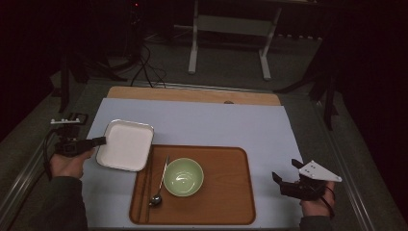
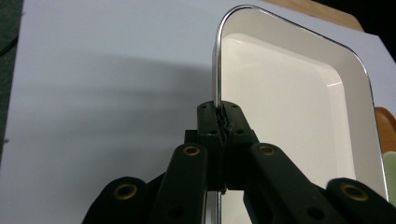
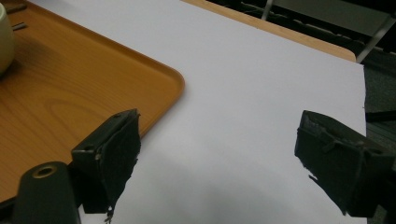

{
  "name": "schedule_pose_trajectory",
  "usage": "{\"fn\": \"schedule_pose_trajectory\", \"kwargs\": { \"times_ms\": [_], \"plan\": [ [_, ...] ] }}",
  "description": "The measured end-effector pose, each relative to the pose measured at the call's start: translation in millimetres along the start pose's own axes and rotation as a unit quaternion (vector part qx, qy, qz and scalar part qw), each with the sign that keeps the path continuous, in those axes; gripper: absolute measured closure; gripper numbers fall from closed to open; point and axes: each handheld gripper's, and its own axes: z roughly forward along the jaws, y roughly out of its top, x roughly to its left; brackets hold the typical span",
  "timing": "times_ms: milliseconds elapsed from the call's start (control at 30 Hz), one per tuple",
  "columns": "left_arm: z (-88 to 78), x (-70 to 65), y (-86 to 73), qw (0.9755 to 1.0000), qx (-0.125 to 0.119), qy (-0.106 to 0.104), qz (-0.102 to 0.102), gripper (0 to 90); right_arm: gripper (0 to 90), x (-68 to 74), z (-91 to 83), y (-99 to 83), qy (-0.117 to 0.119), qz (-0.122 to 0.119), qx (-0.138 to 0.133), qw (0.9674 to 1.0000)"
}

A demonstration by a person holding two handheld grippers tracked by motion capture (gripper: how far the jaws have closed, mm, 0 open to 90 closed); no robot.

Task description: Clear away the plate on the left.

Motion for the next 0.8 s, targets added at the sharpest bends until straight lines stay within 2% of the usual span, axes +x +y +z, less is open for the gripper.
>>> {"fn": "schedule_pose_trajectory", "kwargs": {
  "times_ms": [233,433,800],
  "plan": [
    [-4.5,-14.4,13.0,0.9997,-0.009,-0.013,0.020,89.2,14.1,-0.2,-0.2,-0.1,0.000,0.000,0.000,1.0000],
    [-5.9,-26.1,20.3,0.9992,-0.015,-0.024,0.030,89.2,14.1,-0.2,-0.2,0.0,0.000,0.000,0.000,1.0000],
    [-0.2,-45.2,27.7,0.9979,-0.009,-0.040,0.051,89.1,14.1,-0.2,0.0,-0.1,0.000,0.000,0.000,1.0000]
  ]
}}
